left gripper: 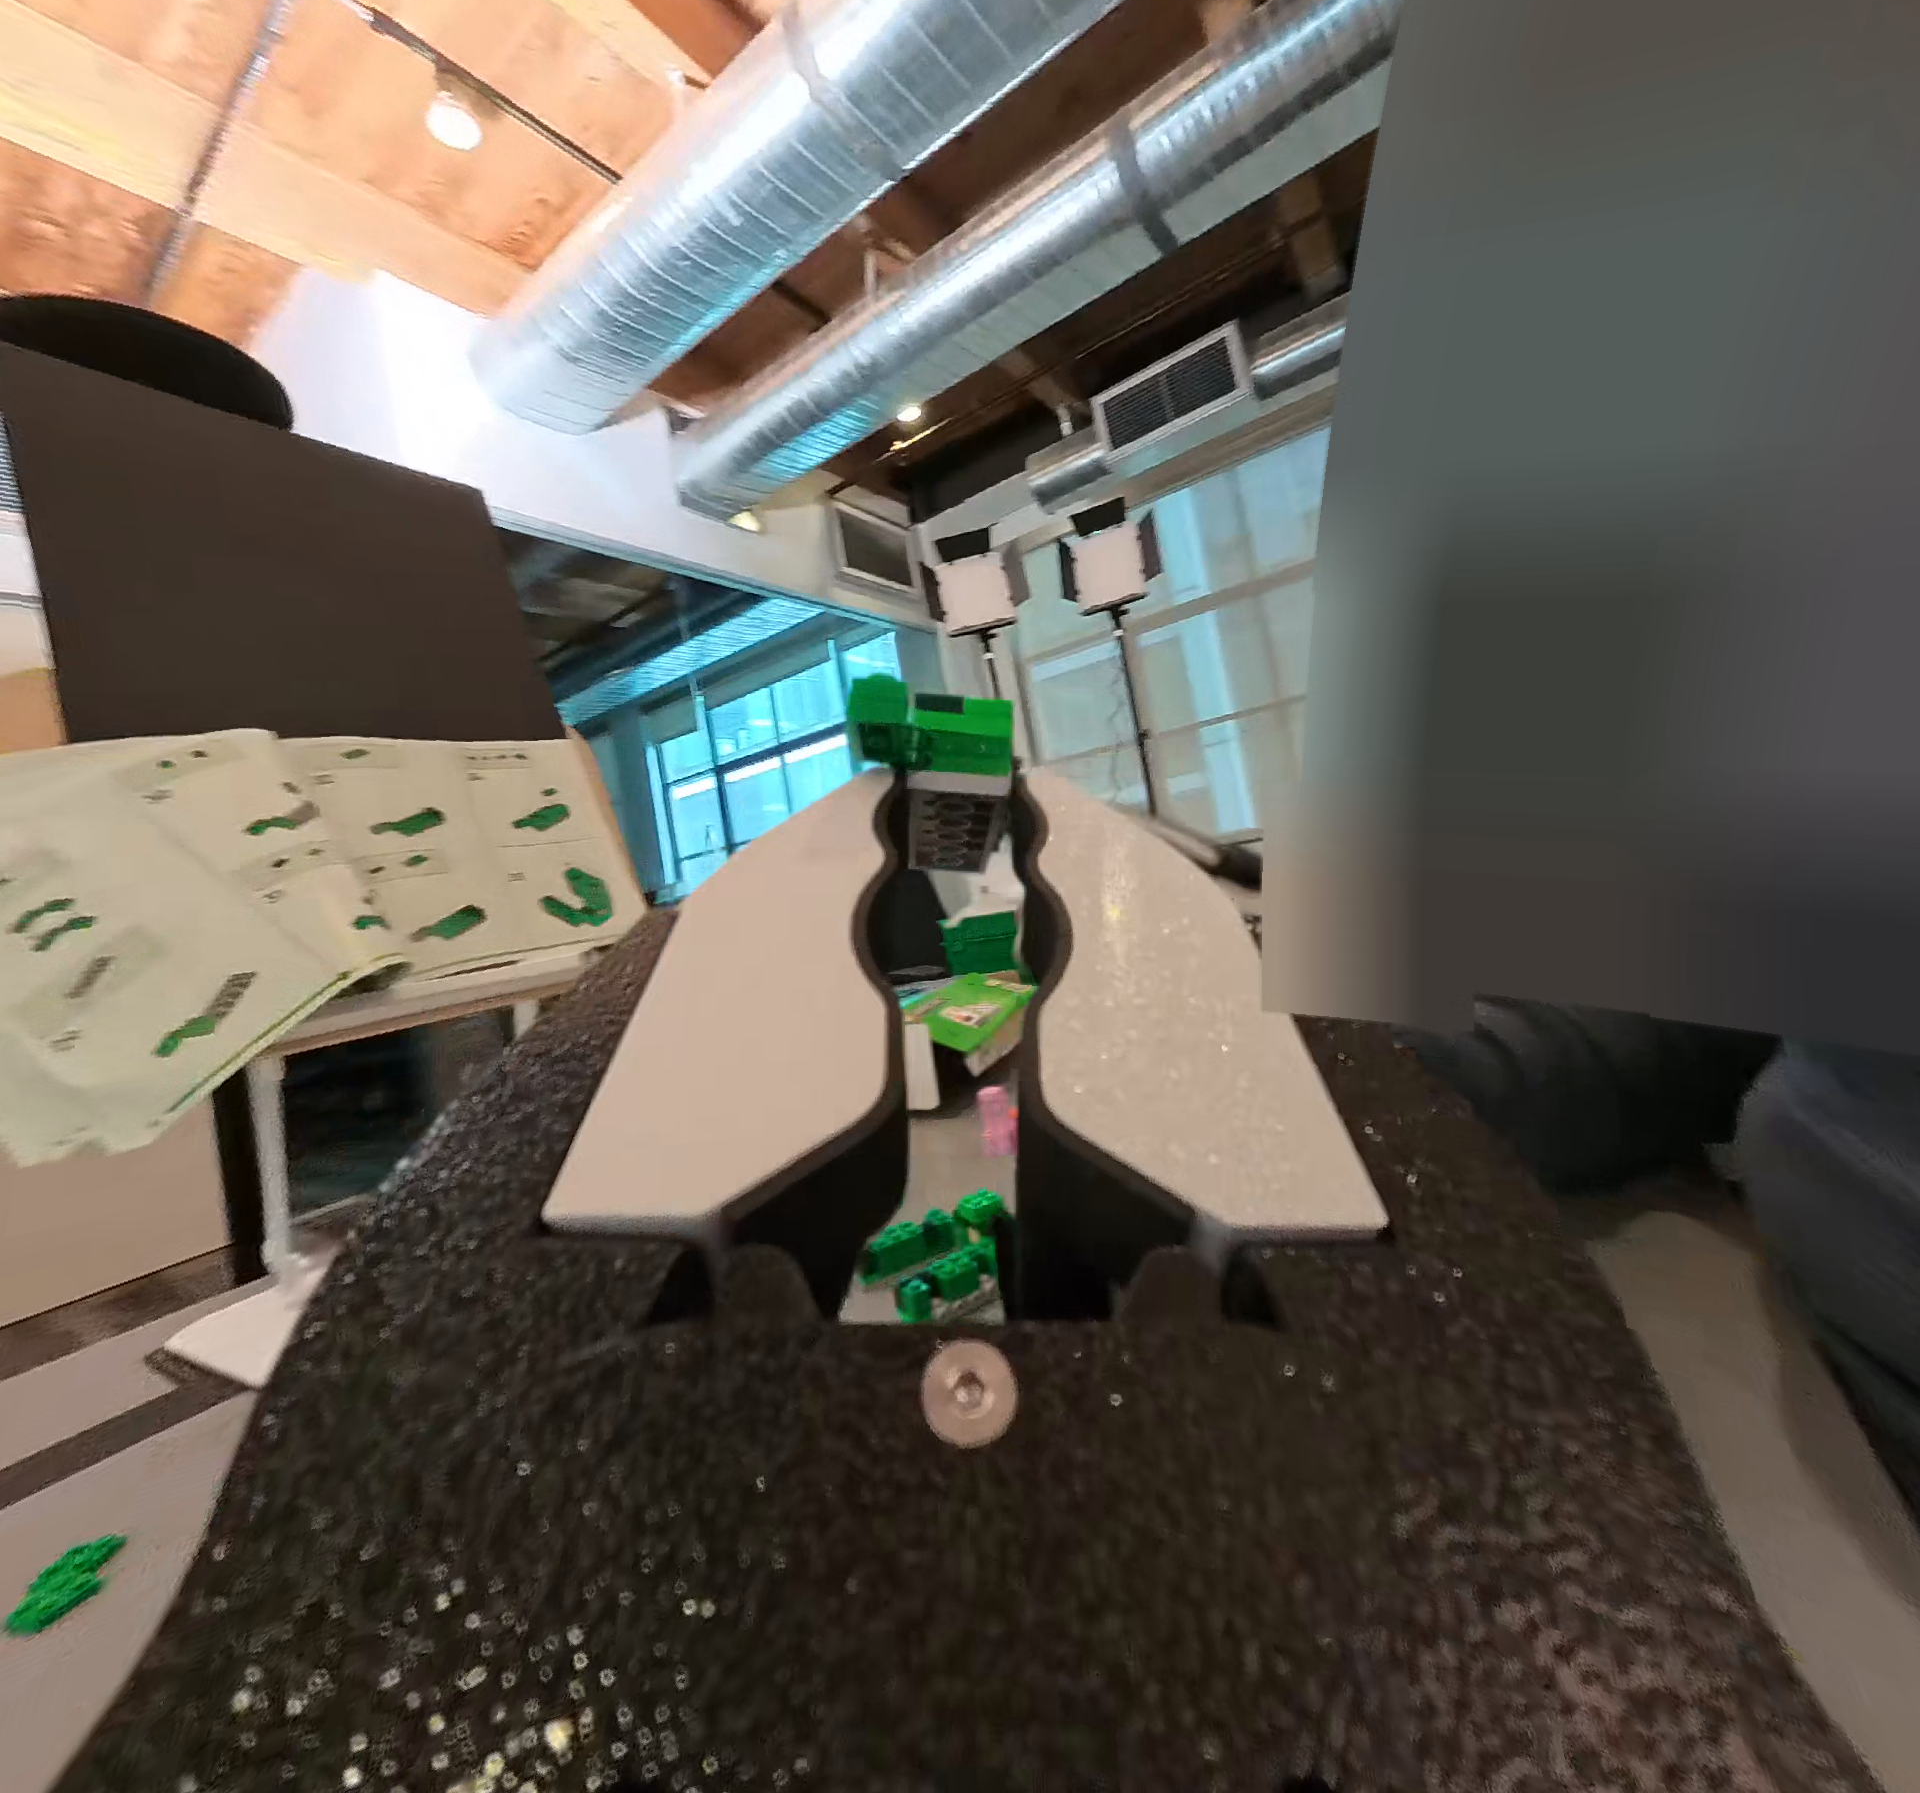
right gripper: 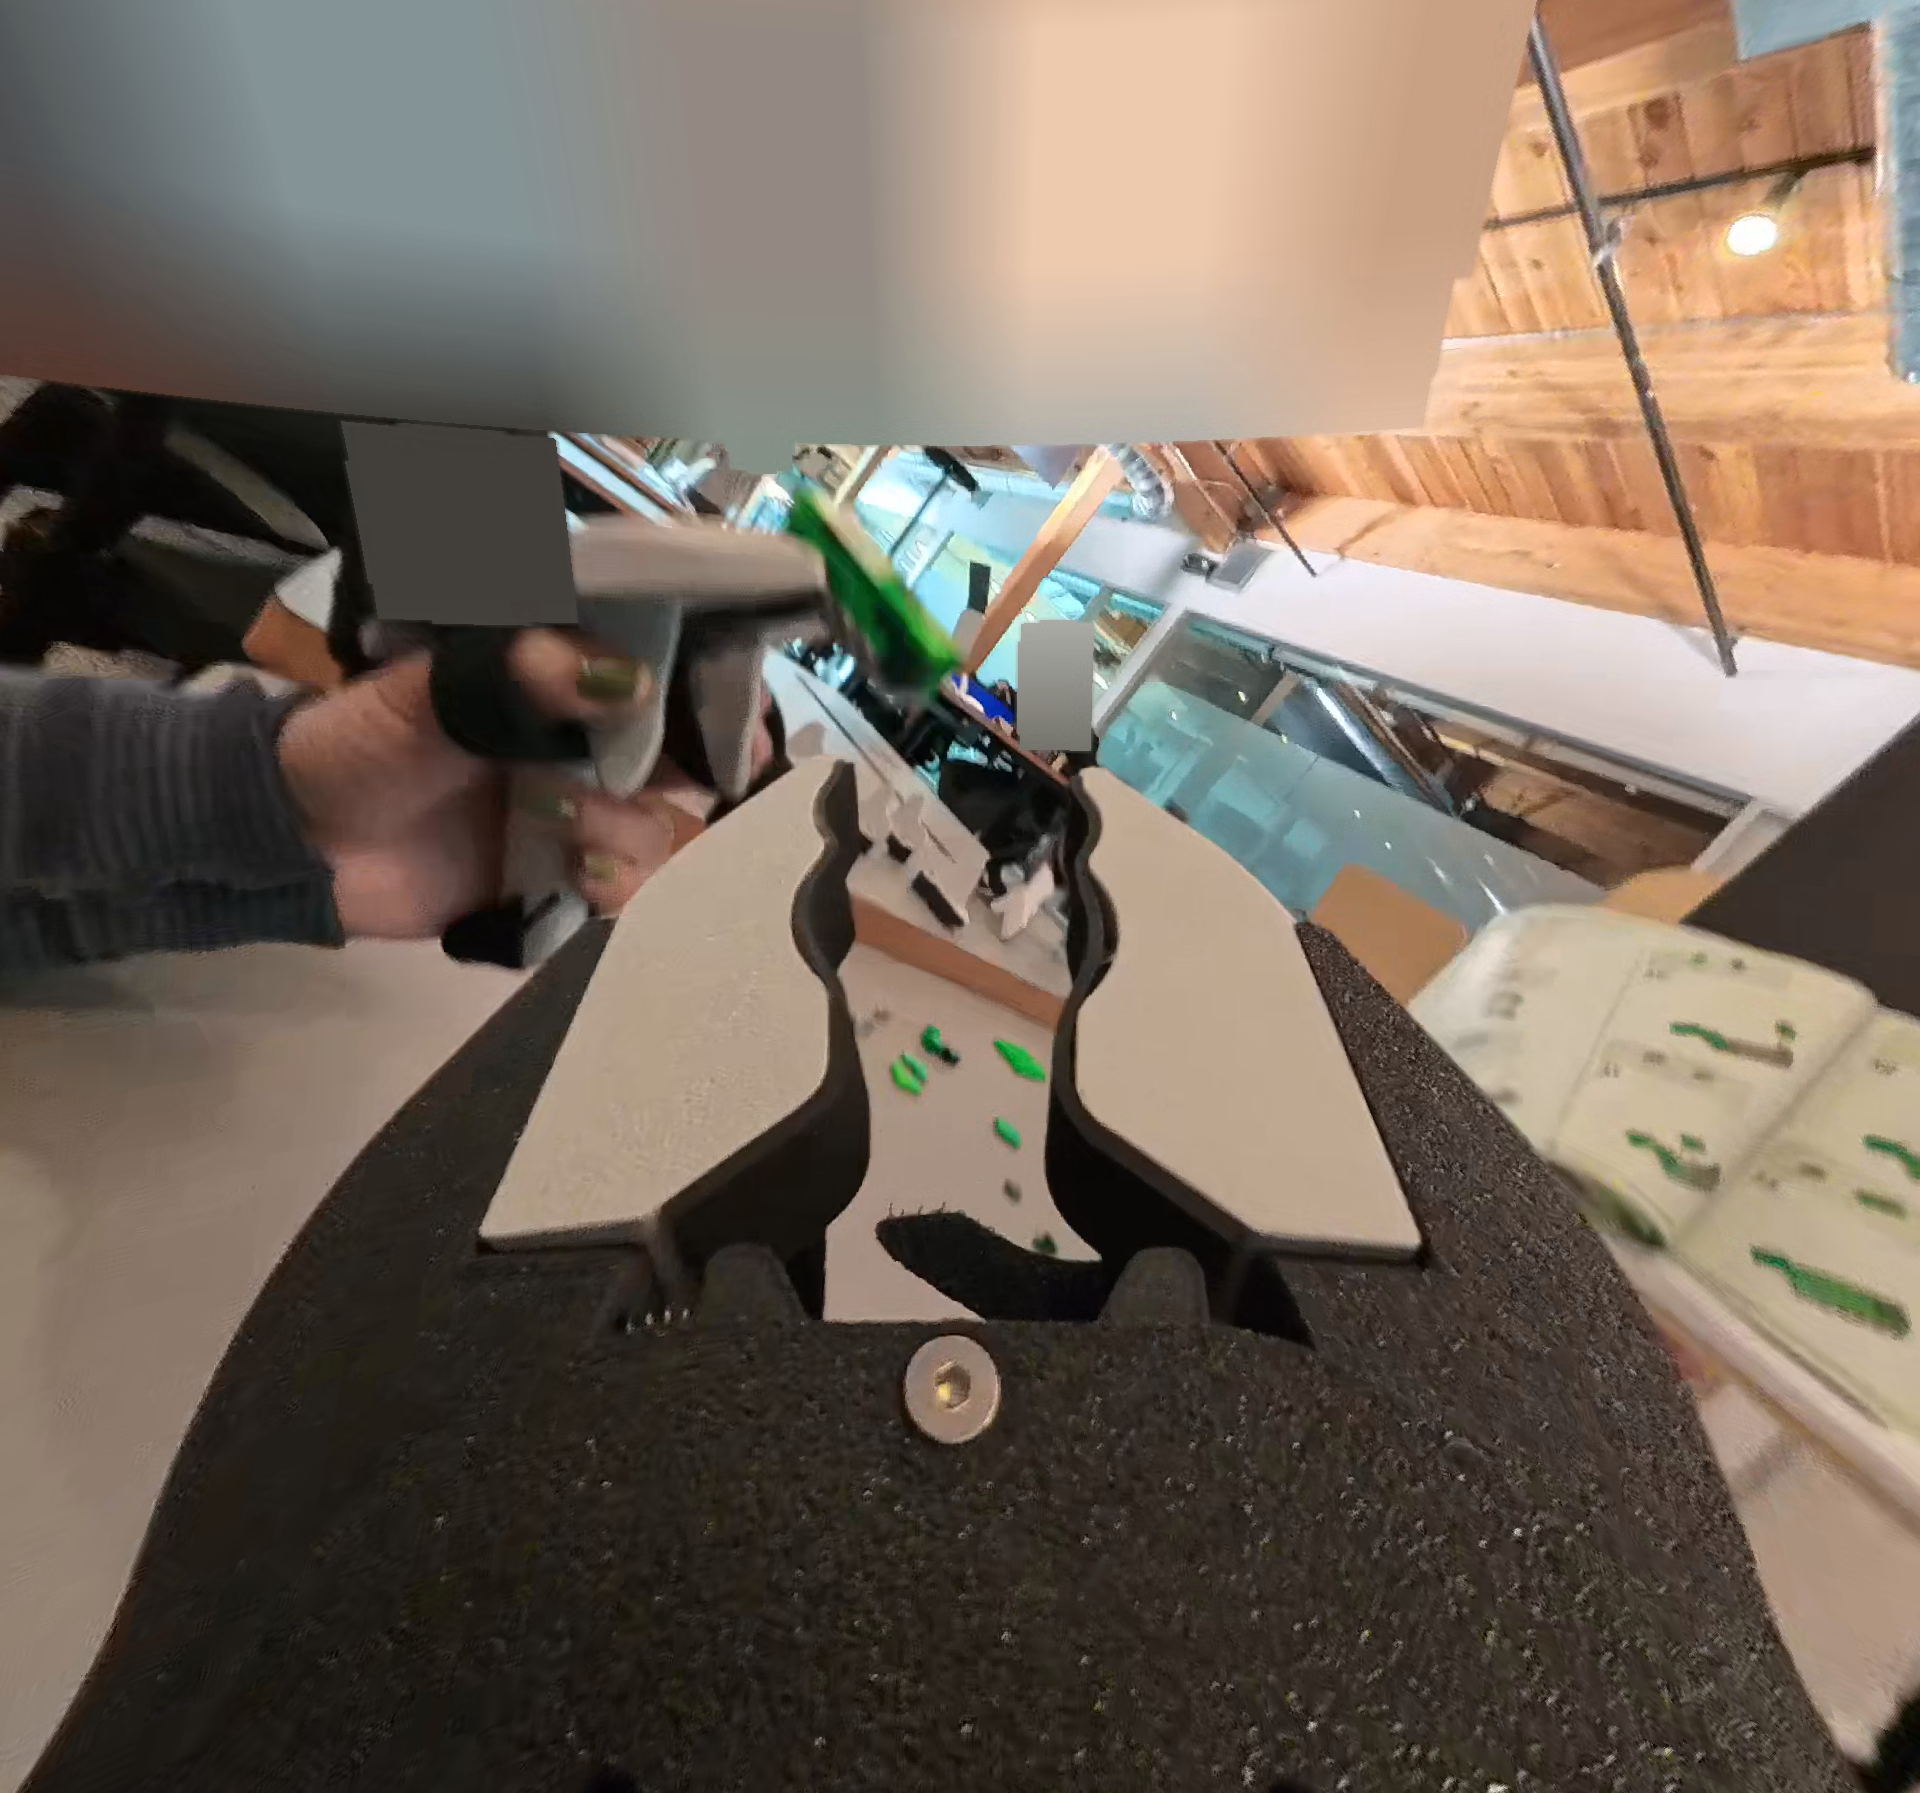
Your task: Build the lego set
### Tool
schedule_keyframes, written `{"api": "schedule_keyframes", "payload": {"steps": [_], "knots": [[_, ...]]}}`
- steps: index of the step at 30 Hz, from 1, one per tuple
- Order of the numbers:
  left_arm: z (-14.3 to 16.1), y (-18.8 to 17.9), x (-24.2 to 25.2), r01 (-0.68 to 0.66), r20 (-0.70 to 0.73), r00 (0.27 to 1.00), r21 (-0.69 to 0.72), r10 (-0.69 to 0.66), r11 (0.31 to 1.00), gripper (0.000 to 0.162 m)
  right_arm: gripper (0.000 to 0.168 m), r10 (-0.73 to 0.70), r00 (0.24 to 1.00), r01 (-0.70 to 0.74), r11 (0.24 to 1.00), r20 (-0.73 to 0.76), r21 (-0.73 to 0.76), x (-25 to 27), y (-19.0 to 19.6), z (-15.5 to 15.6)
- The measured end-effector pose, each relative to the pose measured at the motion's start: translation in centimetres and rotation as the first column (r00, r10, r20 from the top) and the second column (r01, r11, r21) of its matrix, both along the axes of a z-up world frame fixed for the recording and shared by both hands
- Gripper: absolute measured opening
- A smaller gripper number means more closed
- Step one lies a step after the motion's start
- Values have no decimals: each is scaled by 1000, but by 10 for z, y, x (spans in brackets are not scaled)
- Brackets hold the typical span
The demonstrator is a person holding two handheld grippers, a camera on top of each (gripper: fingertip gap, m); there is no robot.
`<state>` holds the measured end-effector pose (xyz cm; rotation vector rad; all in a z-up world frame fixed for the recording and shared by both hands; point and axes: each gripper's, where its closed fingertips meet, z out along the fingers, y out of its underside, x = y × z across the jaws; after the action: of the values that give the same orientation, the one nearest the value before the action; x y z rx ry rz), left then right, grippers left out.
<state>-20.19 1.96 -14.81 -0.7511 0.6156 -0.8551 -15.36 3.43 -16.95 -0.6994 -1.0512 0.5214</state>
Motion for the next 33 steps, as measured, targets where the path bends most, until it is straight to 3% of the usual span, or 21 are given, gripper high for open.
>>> {"api": "schedule_keyframes", "payload": {"steps": [5, 9, 14, 33], "knots": [[4, -5, -9, 95, 97, 991, -10, -94, 995, 18, 35, -34, 996, 42, 995, 84, -92, -2, 34, -50], [8, -2, -26, 104, 188, 977, -23, -97, 994, 18, 34, -13, 998, 24, 985, 66, -173, -3, 44, -53], [6, 3, -28, 28, 171, 985, -38, -21, 999, 18, 30, -61, 995, 74, 982, 81, -174, -2, 54, -57], [4, 8, -34, 7, 205, 979, -67, 7, 998, 18, 22, -115, 991, 129, 943, 64, -307, 7, 80, -63]]}}
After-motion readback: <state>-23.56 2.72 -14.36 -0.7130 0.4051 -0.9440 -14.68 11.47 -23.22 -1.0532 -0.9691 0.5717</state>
